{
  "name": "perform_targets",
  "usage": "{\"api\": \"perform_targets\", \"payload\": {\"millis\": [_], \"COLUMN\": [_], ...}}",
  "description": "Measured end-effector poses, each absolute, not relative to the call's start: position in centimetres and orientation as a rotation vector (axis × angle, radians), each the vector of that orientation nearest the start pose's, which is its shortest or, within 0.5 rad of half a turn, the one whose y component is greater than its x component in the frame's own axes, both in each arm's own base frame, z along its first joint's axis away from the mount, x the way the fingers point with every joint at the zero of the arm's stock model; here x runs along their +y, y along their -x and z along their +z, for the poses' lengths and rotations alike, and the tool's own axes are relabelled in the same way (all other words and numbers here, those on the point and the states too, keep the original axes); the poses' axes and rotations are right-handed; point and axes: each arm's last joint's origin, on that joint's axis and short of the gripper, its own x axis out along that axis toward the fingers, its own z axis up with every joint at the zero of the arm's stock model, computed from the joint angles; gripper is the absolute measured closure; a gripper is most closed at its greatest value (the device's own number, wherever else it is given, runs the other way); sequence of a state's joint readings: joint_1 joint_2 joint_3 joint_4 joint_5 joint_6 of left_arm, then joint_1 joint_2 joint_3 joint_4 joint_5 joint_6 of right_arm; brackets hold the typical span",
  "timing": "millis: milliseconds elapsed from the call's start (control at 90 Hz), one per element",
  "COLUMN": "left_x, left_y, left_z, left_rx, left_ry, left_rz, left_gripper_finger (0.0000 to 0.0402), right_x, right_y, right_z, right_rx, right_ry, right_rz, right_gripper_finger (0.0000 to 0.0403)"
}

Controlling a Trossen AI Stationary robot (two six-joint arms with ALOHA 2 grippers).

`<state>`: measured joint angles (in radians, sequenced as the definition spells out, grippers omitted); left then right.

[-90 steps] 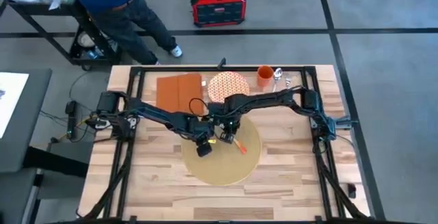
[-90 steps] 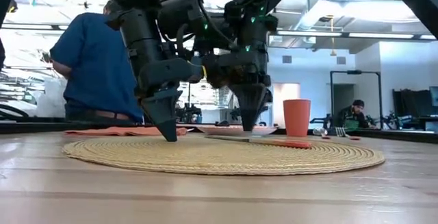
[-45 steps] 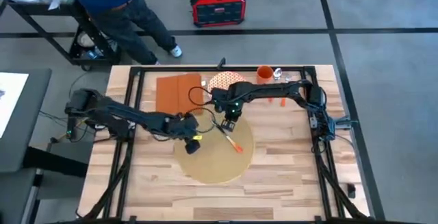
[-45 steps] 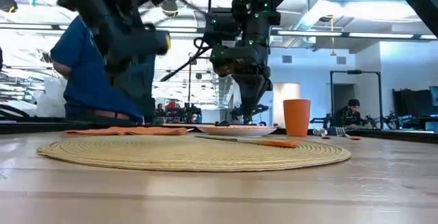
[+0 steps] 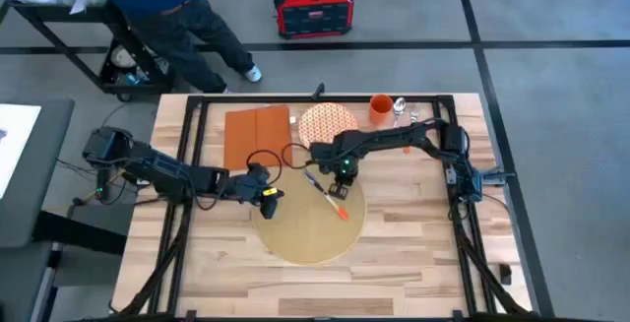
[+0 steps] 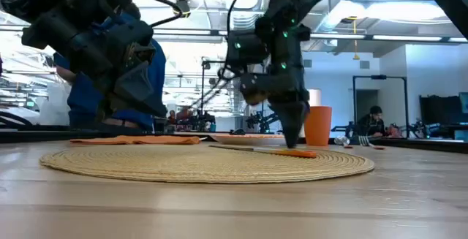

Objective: Set table place
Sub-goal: Adjust the placemat

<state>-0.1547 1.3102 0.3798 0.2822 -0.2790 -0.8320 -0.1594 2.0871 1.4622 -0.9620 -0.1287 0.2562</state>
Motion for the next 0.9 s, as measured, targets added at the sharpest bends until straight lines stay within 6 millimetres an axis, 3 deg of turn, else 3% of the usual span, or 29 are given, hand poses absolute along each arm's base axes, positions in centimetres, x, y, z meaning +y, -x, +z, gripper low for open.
{"api": "perform_targets", "payload": {"millis": [300,422,600,789,900], "left_x": [-2.9,-3.1,-3.3,-3.6,-3.8], "left_y": [-21.5,-21.3,-21.4,-21.6,-22.0], "left_z": [13.4,13.2,12.9,11.4,10.6], "left_rx": [0.615,0.638,0.648,0.706,0.721], "left_ry": [0.691,0.708,0.732,0.746,0.765], "left_rz": [0.410,0.422,0.433,0.471,0.464], "left_gripper_finger": [0.0402,0.0402,0.0402,0.0402,0.0402], "right_x": [-2.1,-0.7,0.6,-1.2,-3.6], "right_y": [-37.4,-37.4,-37.0,-36.9,-37.1], "right_z": [14.0,14.8,17.6,21.6,21.9], "right_rx": [1.592,1.563,1.493,1.280,1.225], "right_ry": [-0.439,-0.456,-0.450,-0.411,-0.417], "right_rz": [-0.218,-0.214,-0.157,-0.140,-0.164], "right_gripper_finger": [0.0403,0.0403,0.0403,0.0403,0.0403]}}
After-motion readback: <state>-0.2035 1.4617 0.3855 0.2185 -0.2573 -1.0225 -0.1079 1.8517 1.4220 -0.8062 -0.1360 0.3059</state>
